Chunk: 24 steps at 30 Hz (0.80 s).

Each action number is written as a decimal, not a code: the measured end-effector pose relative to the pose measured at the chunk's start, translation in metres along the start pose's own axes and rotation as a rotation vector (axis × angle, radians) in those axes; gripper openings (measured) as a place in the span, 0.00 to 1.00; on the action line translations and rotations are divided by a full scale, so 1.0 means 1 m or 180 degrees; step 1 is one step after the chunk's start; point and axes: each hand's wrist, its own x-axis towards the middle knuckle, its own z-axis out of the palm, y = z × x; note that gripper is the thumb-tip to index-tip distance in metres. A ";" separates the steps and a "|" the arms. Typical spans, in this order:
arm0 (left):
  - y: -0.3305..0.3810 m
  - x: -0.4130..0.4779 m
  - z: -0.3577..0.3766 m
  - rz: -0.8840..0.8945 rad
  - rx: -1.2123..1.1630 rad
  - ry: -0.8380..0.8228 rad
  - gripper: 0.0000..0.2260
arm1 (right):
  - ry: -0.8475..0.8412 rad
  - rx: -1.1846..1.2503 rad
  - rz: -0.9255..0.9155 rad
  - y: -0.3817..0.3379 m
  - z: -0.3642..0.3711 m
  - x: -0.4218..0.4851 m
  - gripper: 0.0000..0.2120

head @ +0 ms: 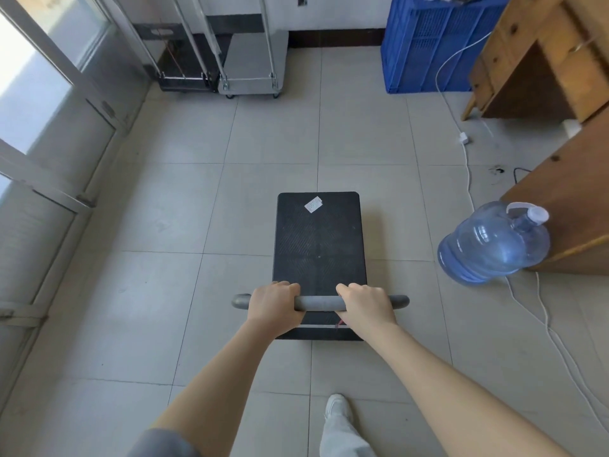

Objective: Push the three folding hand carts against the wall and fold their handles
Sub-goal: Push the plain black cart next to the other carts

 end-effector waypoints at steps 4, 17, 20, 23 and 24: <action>-0.004 0.053 -0.022 0.0013 0.0006 0.0073 0.08 | 0.0059 -0.0044 -0.0043 0.020 -0.023 0.049 0.07; -0.038 0.226 -0.096 0.0111 0.0076 0.0110 0.11 | 0.0256 -0.0025 0.0145 0.062 -0.089 0.217 0.06; -0.047 0.274 -0.118 0.0186 0.0136 0.0095 0.11 | 0.0275 -0.0203 0.0224 0.072 -0.106 0.263 0.09; -0.054 0.322 -0.141 0.0236 0.0096 0.0157 0.11 | 0.0341 -0.0051 0.0206 0.085 -0.129 0.310 0.05; -0.056 0.337 -0.148 0.0230 0.0079 0.0170 0.11 | 0.0289 -0.0059 0.0191 0.090 -0.136 0.325 0.05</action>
